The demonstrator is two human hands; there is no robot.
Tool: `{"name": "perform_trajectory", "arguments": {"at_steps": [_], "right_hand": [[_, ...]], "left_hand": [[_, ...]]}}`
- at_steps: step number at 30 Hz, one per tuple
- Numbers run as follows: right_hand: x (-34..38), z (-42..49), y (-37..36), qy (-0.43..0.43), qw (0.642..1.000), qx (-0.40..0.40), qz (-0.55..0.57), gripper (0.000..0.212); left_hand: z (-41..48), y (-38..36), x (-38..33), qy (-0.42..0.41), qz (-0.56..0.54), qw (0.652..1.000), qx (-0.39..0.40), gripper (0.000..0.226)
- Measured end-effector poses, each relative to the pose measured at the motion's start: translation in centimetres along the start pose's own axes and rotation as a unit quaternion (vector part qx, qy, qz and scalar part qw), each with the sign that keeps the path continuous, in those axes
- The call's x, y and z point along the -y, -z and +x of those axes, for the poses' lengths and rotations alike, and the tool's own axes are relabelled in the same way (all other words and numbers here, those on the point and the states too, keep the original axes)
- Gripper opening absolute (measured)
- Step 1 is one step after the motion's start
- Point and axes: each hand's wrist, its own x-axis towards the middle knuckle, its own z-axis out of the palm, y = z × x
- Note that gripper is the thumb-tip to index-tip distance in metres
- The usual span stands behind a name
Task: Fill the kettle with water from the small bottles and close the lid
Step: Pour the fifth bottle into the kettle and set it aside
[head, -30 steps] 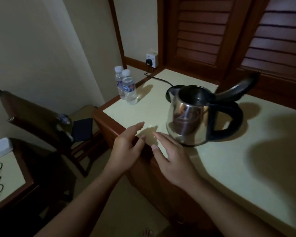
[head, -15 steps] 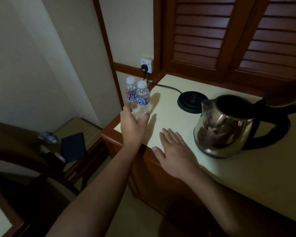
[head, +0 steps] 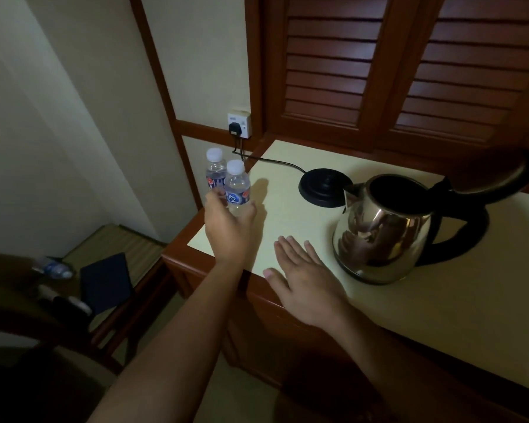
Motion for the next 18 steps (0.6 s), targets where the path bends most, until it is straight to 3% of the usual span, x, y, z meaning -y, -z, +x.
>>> {"name": "perform_trajectory", "arguments": {"at_steps": [5, 10, 13, 18], "right_hand": [[-0.2, -0.8, 0.5, -0.005, 0.979, -0.144, 0.145, 0.054], [1.9, -1.1, 5.4, 0.009, 0.933, -0.259, 0.251, 0.046], [2.9, -0.2, 8.5, 0.047, 0.925, -0.307, 0.217, 0.052], [1.2, 1.0, 10.0, 0.109, 0.912, -0.391, 0.061, 0.047]], "left_hand": [[-2.3, 2.9, 1.0, -0.051, 0.033, 0.994, 0.092, 0.058], [-4.9, 4.2, 0.8, -0.09, 0.054, 0.981, 0.16, 0.04], [-6.2, 3.9, 0.0, -0.102, 0.028, 0.975, 0.197, 0.039], [-8.3, 3.3, -1.1, -0.114, -0.005, 0.96, 0.254, 0.046]]}}
